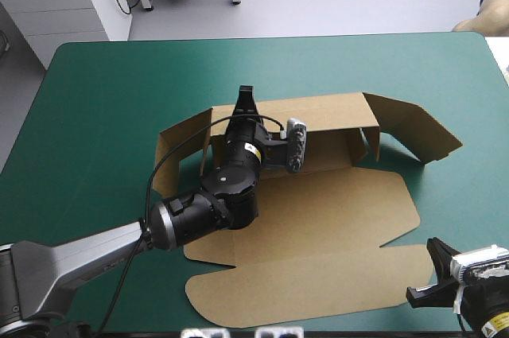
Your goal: Fold the box
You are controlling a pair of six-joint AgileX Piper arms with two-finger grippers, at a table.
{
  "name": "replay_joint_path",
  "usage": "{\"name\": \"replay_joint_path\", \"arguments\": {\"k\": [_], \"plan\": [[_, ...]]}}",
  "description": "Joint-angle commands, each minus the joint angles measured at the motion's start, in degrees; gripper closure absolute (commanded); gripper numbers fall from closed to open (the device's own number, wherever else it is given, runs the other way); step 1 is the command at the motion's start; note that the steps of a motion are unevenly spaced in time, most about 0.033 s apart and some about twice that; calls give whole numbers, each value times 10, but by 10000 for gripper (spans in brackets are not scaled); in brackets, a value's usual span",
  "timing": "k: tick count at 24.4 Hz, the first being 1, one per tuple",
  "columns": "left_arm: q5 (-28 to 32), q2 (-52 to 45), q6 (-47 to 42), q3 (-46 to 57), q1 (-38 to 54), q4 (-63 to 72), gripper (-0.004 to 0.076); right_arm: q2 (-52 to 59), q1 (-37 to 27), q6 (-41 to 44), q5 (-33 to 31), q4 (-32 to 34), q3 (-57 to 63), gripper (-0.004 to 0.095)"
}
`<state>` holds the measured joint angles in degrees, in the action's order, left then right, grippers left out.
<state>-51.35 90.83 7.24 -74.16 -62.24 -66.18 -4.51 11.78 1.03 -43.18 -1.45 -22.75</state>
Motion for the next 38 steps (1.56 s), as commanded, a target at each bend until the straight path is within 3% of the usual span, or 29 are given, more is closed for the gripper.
{"name": "replay_joint_path", "arguments": {"k": [1,7,13,21,38], "plan": [[71,-53,19,21,-24,1,732,-9,-1,-4,41,5,-13,928],[114,-101,20,82,-24,-15,732,-9,-1,-4,41,5,-13,928],[134,-53,14,82,73,-36,732,-9,-1,-4,41,5,-13,926],[147,-20,-140,82,112,-234,732,-9,-1,-3,41,5,-13,926],[53,-22,-178,82,81,-175,732,-9,-1,-2,41,5,-13,926]]}}
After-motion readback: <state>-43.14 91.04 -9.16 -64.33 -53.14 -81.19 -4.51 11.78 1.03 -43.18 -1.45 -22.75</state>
